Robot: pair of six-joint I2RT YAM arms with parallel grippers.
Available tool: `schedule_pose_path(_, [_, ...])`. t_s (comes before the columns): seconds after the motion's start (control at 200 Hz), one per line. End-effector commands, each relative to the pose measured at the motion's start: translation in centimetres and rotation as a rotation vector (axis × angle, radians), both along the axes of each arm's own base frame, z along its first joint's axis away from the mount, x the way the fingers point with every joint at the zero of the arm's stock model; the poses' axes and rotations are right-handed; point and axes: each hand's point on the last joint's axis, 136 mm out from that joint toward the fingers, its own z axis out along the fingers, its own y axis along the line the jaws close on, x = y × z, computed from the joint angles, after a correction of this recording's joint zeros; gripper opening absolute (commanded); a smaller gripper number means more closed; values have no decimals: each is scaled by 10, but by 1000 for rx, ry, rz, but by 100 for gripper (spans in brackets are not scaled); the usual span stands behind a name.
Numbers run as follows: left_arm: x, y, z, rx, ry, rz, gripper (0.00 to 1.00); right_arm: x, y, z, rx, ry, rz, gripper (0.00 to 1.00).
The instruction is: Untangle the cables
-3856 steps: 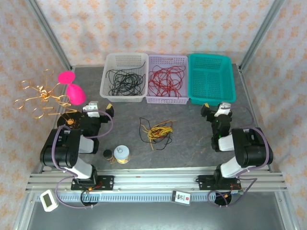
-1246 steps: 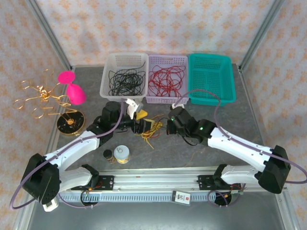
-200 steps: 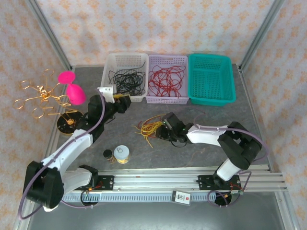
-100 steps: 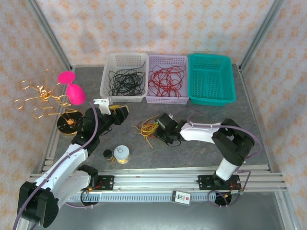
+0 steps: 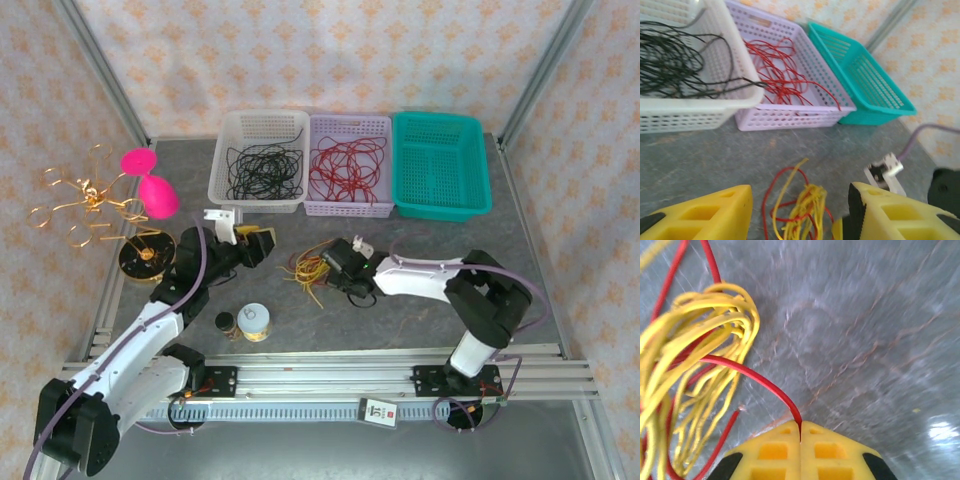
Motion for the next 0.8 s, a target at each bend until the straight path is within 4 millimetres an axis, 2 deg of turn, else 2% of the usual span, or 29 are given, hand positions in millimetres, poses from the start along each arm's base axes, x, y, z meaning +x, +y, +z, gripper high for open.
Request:
schedule_pose_path(0.0, [-17,-26,4,-15,-30,-158,55,24,-17,55,-116,-189,48,0])
schedule_pose_path(0.155, [-31,-63,10,-28,-67,-338,55,24,-6,102,-129,-288,256,0])
schedule_pose_path(0.26, [-48,-92,26,-97,-121,-539,52,19,3,134,-144,-333,414,0])
schedule_pose_path(0.44, [-36,-112,46,-136,-187,-637,51,15,4,182,-156,-409,516,0])
schedule_pose_path(0.506, [-27,-115,47,-128,-180,-631,51,15,2,192,-140,-432,503,0])
schedule_pose_path(0.576, [-17,-116,38,-103,-127,-601,46,18,-9,185,-132,-387,449,0])
schedule_pose_path(0.626, [-14,-113,32,-91,-100,-571,42,16,-18,167,-117,-305,405,0])
schedule_pose_path(0.706, [-19,-109,25,-94,-89,-556,42,9,-28,131,-67,-178,337,11])
schedule_pose_path(0.796, [-23,-104,18,-69,-73,-537,42,-2,-22,96,23,-101,301,22])
